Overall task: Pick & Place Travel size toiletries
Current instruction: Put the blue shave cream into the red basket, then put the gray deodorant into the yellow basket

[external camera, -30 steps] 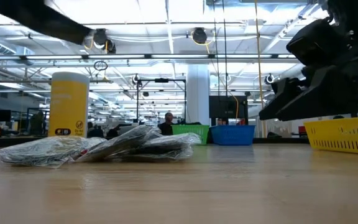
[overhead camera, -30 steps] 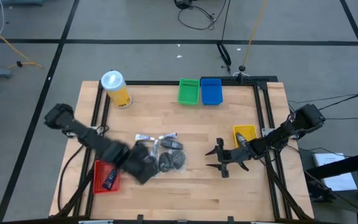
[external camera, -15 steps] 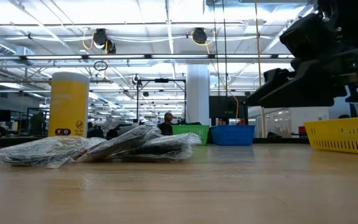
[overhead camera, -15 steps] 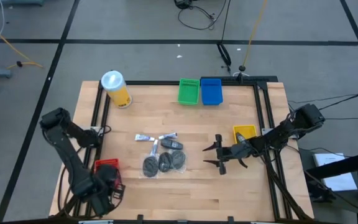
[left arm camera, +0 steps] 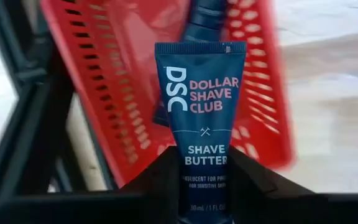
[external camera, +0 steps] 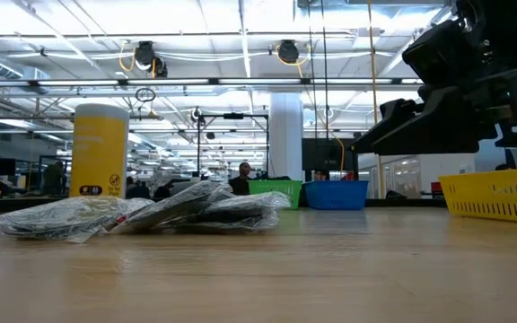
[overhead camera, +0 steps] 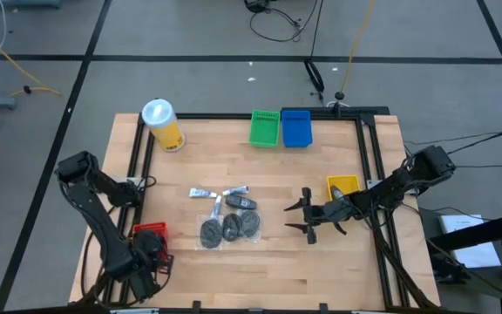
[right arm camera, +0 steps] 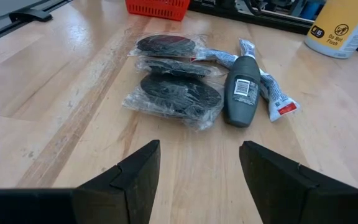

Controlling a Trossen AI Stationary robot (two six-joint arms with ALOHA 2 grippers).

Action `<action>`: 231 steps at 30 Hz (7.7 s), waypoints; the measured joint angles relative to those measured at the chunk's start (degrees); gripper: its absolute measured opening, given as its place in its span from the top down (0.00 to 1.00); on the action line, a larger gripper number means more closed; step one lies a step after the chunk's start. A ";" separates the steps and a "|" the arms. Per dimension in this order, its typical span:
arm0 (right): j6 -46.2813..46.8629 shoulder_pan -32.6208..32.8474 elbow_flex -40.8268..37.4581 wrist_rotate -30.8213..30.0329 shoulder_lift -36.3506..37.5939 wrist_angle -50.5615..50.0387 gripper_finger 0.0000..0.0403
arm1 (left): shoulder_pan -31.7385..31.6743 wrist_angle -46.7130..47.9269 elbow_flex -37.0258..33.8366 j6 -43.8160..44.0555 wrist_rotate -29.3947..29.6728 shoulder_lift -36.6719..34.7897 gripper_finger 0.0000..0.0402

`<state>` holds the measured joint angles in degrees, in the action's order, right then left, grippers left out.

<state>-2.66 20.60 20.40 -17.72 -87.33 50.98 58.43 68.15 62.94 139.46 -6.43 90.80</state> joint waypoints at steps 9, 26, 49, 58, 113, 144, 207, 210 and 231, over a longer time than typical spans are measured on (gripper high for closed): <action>0.00 0.00 0.00 0.02 0.00 0.20 0.47 | -0.18 9.75 -1.62 0.58 -1.04 -0.25 0.48; 2.40 0.00 0.00 0.02 0.00 0.20 0.47 | -11.18 -0.44 -2.63 -40.31 57.25 -2.82 0.52; 5.57 0.13 0.00 3.10 0.00 -1.11 0.47 | -47.00 -102.08 -22.06 -136.66 23.20 -2.78 0.61; 8.06 0.13 0.00 3.00 0.00 -1.15 0.47 | -51.13 -85.48 -22.08 -139.32 12.06 -2.75 0.61; 11.65 9.86 -0.04 -9.25 11.72 -15.70 0.47 | -48.61 -86.46 -22.10 -137.73 13.76 8.44 0.33; 12.47 7.36 -0.04 -10.71 6.31 -9.99 0.46 | -48.33 -101.89 -22.08 -141.76 14.15 8.54 0.93; 4.97 -5.64 11.02 -4.49 -5.56 -10.25 0.24 | -54.16 -86.69 -6.14 -146.21 8.03 17.27 0.48; 4.99 -5.64 11.00 -4.63 -8.54 -5.70 0.25 | -54.16 -87.72 -6.14 -146.20 8.03 17.27 0.45; 12.64 -4.98 11.06 -4.54 -2.85 -17.57 0.52 | -53.48 -86.28 -6.14 -146.12 4.44 15.65 0.21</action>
<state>9.98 15.63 31.46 -22.26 -90.18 33.41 4.95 -18.13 56.80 -6.66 -1.99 106.45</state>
